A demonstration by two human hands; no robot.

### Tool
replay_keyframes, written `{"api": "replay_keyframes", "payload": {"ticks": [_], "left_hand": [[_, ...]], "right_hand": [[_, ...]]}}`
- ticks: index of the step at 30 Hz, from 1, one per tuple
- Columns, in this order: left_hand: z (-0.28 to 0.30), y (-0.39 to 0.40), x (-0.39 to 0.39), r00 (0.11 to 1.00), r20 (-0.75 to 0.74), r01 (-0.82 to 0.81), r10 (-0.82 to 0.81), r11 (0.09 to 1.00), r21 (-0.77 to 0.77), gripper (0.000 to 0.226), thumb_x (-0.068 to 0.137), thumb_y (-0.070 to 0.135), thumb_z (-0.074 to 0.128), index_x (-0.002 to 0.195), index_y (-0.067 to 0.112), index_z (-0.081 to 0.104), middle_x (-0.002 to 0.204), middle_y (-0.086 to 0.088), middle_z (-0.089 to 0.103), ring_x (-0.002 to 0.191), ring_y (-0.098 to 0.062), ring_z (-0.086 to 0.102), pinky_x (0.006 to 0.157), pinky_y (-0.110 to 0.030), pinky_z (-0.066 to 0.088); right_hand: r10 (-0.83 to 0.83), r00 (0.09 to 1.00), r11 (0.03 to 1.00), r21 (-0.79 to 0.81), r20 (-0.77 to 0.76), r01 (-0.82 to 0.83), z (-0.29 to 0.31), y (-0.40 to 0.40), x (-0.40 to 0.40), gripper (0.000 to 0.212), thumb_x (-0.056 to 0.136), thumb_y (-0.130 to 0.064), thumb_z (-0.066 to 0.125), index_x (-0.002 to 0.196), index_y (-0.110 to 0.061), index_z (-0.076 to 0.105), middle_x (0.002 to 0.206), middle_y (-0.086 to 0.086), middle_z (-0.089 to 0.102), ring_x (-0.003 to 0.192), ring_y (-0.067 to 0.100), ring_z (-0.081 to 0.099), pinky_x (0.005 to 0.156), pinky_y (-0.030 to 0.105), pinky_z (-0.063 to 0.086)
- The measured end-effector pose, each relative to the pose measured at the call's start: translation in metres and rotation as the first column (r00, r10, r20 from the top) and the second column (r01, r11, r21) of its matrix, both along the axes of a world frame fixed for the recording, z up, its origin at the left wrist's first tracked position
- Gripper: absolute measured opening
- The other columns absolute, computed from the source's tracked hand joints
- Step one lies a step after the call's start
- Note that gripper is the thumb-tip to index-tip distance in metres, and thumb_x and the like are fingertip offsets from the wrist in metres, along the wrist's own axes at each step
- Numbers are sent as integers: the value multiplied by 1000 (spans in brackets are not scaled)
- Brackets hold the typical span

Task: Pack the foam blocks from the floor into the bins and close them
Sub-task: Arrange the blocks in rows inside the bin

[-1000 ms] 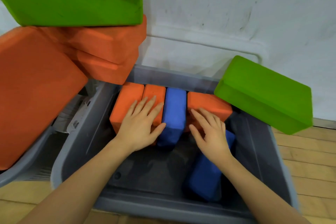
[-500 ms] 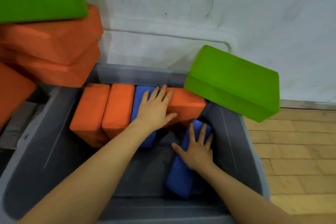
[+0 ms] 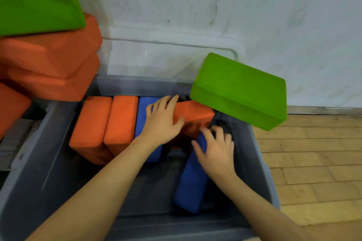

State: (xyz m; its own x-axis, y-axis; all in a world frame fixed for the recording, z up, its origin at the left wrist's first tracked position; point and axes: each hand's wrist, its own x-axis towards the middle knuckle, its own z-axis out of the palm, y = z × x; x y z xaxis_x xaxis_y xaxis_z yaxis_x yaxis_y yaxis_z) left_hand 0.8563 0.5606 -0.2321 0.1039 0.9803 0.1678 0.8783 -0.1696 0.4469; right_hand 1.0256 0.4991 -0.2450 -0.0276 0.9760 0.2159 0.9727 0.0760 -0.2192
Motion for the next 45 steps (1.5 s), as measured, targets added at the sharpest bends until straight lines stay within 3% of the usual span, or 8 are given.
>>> {"api": "replay_keyframes", "payload": {"ticks": [7, 13, 17, 23, 28, 37, 41, 45], "left_hand": [[46, 17, 26, 987, 163, -14, 5, 998, 56, 59, 97, 51, 26, 148, 21, 23, 141, -5, 44, 129, -24, 38, 104, -40, 20], [51, 31, 56, 952, 304, 2, 21, 997, -73, 63, 96, 51, 33, 147, 17, 19, 138, -9, 48, 125, -27, 44, 105, -42, 23], [49, 36, 64, 844, 530, -37, 84, 995, -98, 62, 84, 61, 45, 134, 24, 37, 129, -6, 51, 117, -26, 50, 101, -49, 36], [68, 31, 70, 567, 809, -49, 156, 987, -156, 40, 68, 52, 64, 101, 38, 46, 105, 4, 62, 97, -17, 62, 90, -45, 49], [84, 6, 52, 453, 885, -125, 109, 990, -58, 62, 79, 34, 70, 136, 21, 47, 125, 2, 57, 108, -5, 57, 94, -30, 48], [149, -91, -23, 665, 746, -334, 39, 909, 250, 58, 73, 34, 70, 128, 22, 55, 119, 1, 52, 109, -2, 52, 97, -13, 38], [172, -138, -72, 797, 599, -366, 73, 847, 384, 55, 75, 42, 66, 126, 24, 57, 124, -2, 54, 117, -15, 51, 101, -42, 41], [175, -183, -114, 857, 466, -423, 219, 816, 395, 56, 75, 46, 61, 125, 21, 60, 126, -7, 55, 111, -25, 52, 99, -13, 25]], "right_hand": [[37, 999, 920, 392, -14, -28, 55, 27, 20, 43, 84, -41, 54, 123, -24, 60, 129, 8, 54, 110, 29, 41, 88, 41, 31], [-138, 979, 954, 285, 148, 91, 62, 45, 49, 56, 84, -46, 46, 136, -26, 48, 140, 7, 49, 127, 40, 42, 102, 60, 26], [-130, 981, 939, 336, 141, 76, 56, 52, 53, 58, 76, -30, 70, 131, -29, 52, 133, 6, 55, 120, 40, 48, 96, 63, 30], [-109, 989, 906, 419, 100, 57, 55, 48, 56, 48, 84, -35, 45, 132, -32, 48, 132, 5, 56, 116, 37, 49, 93, 50, 30], [-72, 992, 867, 497, 105, 10, 66, 34, 41, 53, 83, -43, 50, 134, -31, 45, 126, 6, 56, 107, 32, 41, 85, 47, 34], [240, 968, 936, 283, -71, -211, 130, -15, -40, 69, 83, -56, 42, 145, -32, 22, 149, 13, 34, 125, 42, 42, 92, 53, 43], [407, 900, 912, 128, -154, -391, 158, -39, -85, 93, 81, -59, 56, 151, -25, 5, 155, 17, 16, 134, 41, 27, 102, 52, 36], [557, 790, 822, 30, -257, -569, 165, -63, -137, 105, 77, -49, 69, 150, -21, -2, 157, 14, 8, 141, 36, 18, 108, 51, 31]]}}
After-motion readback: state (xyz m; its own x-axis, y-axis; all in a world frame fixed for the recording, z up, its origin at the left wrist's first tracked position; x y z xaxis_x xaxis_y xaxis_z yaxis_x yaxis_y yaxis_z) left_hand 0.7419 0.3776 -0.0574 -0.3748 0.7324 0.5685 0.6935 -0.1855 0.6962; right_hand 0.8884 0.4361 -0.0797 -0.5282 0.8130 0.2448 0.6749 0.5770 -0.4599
